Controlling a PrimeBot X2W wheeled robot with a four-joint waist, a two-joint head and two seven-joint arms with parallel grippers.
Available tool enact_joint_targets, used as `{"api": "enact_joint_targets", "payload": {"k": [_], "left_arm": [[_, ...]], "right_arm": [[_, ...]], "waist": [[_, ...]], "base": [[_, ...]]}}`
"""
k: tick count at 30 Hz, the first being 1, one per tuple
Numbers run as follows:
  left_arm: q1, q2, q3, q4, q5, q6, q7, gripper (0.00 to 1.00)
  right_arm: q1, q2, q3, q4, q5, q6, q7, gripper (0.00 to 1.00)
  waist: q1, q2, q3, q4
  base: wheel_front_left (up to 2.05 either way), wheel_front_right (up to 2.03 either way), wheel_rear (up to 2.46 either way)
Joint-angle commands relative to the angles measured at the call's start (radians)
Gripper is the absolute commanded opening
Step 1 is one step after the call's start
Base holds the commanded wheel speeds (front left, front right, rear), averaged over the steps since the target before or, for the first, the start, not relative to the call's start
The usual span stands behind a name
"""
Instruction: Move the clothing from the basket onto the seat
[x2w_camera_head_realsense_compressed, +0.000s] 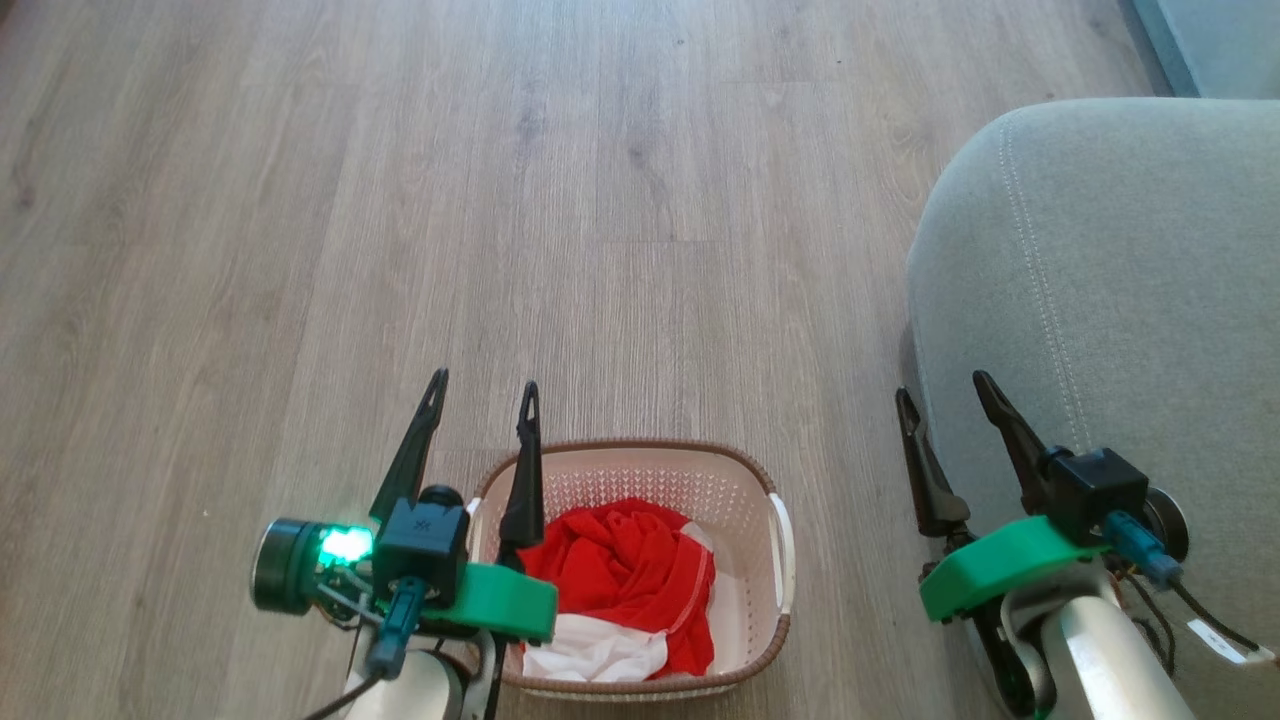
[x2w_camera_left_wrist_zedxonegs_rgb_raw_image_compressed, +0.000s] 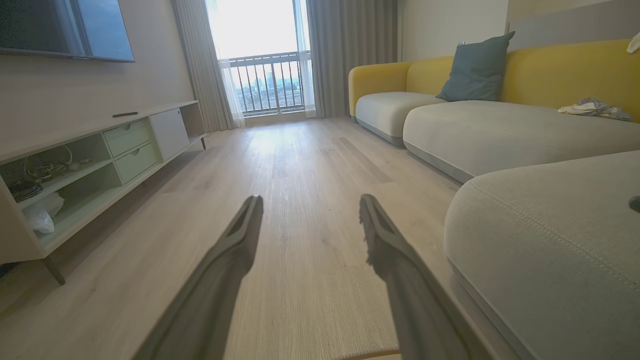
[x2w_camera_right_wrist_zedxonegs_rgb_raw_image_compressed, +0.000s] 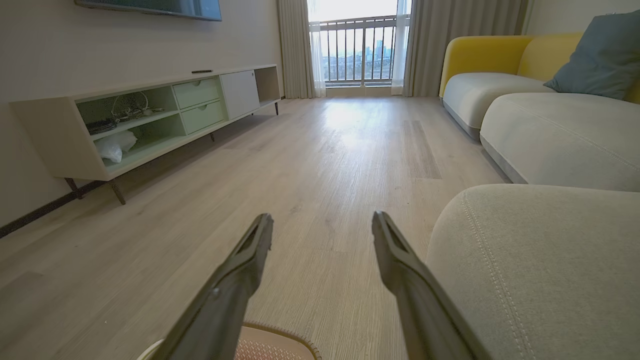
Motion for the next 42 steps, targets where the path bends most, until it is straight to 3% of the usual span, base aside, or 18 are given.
{"api": "enact_joint_targets", "payload": {"k": [1,16,21,29,32,42], "left_arm": [[-0.025,-0.010,0.035,-0.039,0.014,-0.005,-0.012,1.00],[-0.016,-0.013,0.047,-0.016,-0.004,-0.013,-0.012,1.00],[-0.022,-0.014,0.042,0.039,-0.038,-0.040,-0.012,1.00],[-0.105,-0.014,0.012,0.204,-0.043,-0.112,-0.012,1.00],[-0.148,-0.014,-0.003,0.330,-0.080,-0.150,-0.012,1.00],[-0.402,-0.014,-0.083,0.610,0.025,-0.212,-0.012,1.00]], "right_arm": [[-0.051,0.007,0.025,-0.035,-0.013,0.000,-0.014,1.00],[-0.051,0.009,0.017,-0.031,-0.019,0.000,-0.014,1.00],[-0.062,0.009,-0.011,-0.014,-0.035,0.000,-0.014,1.00],[-0.109,0.011,-0.096,-0.020,-0.088,0.000,-0.014,1.00],[-0.139,0.008,-0.115,-0.042,-0.111,0.000,-0.014,1.00],[-0.260,-0.011,-0.142,-0.193,-0.145,0.000,-0.014,1.00]], "waist": [[0.0000,0.0000,0.000,-0.001],[0.0000,0.0000,0.010,-0.014],[0.0000,0.0000,0.058,-0.031],[0.0000,0.0000,0.224,-0.066],[0.0000,0.0000,0.305,-0.081],[0.0000,0.0000,0.593,-0.134]], "base": [[0.00,0.00,0.00],[0.00,0.00,0.00],[0.00,0.00,0.00],[0.00,0.00,0.00],[0.00,0.00,0.00],[0.00,0.00,0.00]]}}
